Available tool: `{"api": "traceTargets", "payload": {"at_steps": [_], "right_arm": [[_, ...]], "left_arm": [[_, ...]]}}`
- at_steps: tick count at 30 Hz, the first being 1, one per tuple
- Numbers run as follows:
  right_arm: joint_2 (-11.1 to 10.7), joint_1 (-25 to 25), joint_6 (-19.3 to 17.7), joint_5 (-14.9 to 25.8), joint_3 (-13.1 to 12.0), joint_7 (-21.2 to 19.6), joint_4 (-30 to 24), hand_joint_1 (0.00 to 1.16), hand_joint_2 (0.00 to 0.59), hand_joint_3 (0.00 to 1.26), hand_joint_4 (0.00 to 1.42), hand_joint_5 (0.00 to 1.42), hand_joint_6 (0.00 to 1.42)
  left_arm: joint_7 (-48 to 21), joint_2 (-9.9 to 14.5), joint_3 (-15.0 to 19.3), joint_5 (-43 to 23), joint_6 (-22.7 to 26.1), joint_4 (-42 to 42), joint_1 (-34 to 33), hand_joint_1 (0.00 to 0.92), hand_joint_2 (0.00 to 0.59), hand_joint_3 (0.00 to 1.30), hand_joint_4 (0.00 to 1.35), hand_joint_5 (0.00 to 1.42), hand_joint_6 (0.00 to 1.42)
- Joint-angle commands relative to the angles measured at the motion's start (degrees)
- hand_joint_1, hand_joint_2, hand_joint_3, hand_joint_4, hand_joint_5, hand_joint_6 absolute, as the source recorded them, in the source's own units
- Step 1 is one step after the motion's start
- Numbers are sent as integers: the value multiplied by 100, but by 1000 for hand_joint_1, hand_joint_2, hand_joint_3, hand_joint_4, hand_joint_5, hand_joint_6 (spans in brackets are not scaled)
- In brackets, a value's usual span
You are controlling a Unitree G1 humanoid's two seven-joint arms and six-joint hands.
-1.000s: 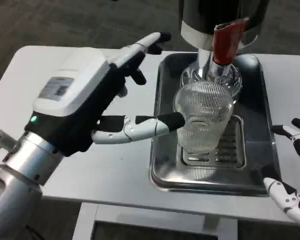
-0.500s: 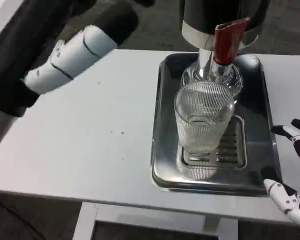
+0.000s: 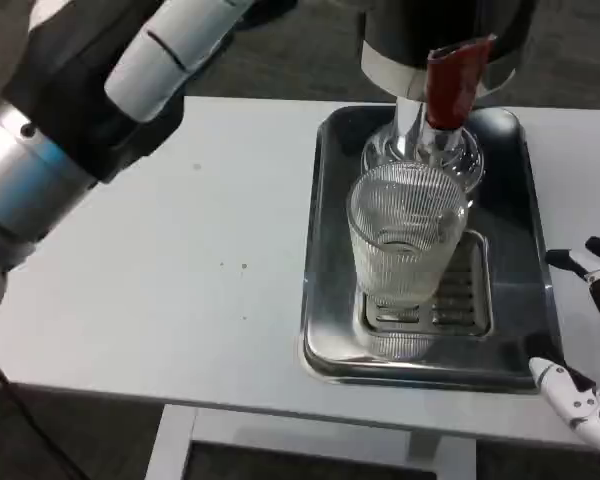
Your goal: Grasp the cup under the faucet to collect the drink, then remove the cup.
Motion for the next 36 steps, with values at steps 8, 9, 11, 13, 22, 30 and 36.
{"api": "traceTargets", "payload": {"at_steps": [8,9,11,13,22,30,36], "right_arm": [[31,119,-105,111,-100,-101,-92,420,467,135,0,3,100],[29,130,-110,128,-116,-108,-92,420,467,135,0,3,101],[21,145,-116,161,-144,-118,-92,420,467,135,0,3,104],[12,154,-118,192,-173,-128,-92,421,467,135,0,3,107],[-26,155,-112,280,-234,-121,-92,421,467,135,0,3,111],[-66,116,-64,276,-223,-93,-92,421,467,135,0,3,112],[-72,117,-31,242,-184,-84,-92,421,467,135,0,3,112]], "left_arm": [[-288,-289,-577,191,229,797,-739,0,146,186,164,308,287],[-320,-301,-616,204,246,840,-744,0,146,186,163,307,286],[-377,-337,-675,269,227,903,-723,0,145,186,156,297,274],[-417,-354,-708,324,204,942,-706,0,145,186,154,295,270],[-590,-401,-805,532,195,1061,-405,0,147,178,154,293,266],[-798,-362,-945,656,129,1206,-267,0,149,177,151,293,265],[-932,-306,-1016,847,-22,1320,-276,0,150,172,146,286,264]]}}
